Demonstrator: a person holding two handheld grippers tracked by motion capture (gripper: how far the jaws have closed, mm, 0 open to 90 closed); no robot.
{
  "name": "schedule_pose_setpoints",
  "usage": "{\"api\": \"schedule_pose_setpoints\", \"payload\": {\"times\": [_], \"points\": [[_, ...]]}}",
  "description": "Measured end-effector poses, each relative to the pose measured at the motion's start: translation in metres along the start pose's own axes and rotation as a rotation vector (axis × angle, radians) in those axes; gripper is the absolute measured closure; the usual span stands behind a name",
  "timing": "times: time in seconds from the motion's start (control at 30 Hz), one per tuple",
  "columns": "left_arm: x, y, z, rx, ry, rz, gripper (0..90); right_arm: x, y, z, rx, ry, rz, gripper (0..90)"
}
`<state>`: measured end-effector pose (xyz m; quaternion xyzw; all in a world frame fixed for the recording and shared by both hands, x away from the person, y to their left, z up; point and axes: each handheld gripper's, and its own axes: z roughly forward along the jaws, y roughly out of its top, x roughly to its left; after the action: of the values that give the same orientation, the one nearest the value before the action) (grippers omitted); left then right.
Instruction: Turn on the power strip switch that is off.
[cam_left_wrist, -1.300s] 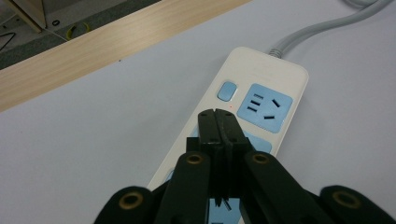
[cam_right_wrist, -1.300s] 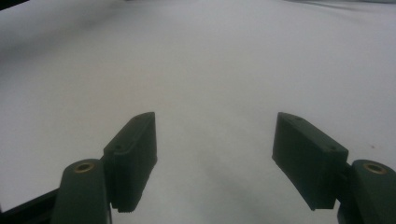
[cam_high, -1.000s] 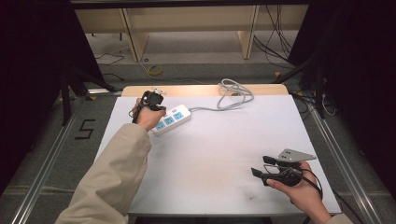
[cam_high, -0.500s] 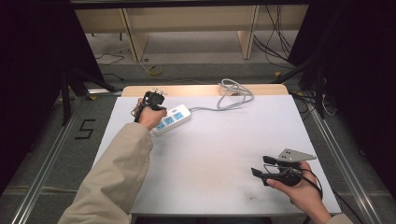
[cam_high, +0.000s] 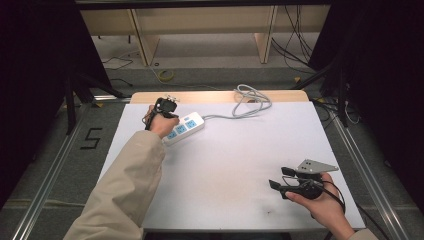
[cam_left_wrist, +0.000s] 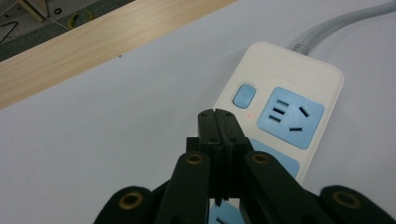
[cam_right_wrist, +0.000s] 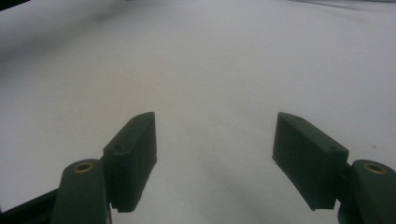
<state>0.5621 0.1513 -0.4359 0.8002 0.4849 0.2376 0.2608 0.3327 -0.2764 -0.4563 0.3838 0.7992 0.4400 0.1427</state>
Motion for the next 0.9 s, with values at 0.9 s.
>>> {"api": "schedule_pose_setpoints", "payload": {"times": [0.9], "points": [[-0.003, 0.001, 0.016, 0.046, 0.003, 0.065, 90.0, 0.000, 0.000, 0.000, 0.004, 0.001, -0.005, 31.0]]}}
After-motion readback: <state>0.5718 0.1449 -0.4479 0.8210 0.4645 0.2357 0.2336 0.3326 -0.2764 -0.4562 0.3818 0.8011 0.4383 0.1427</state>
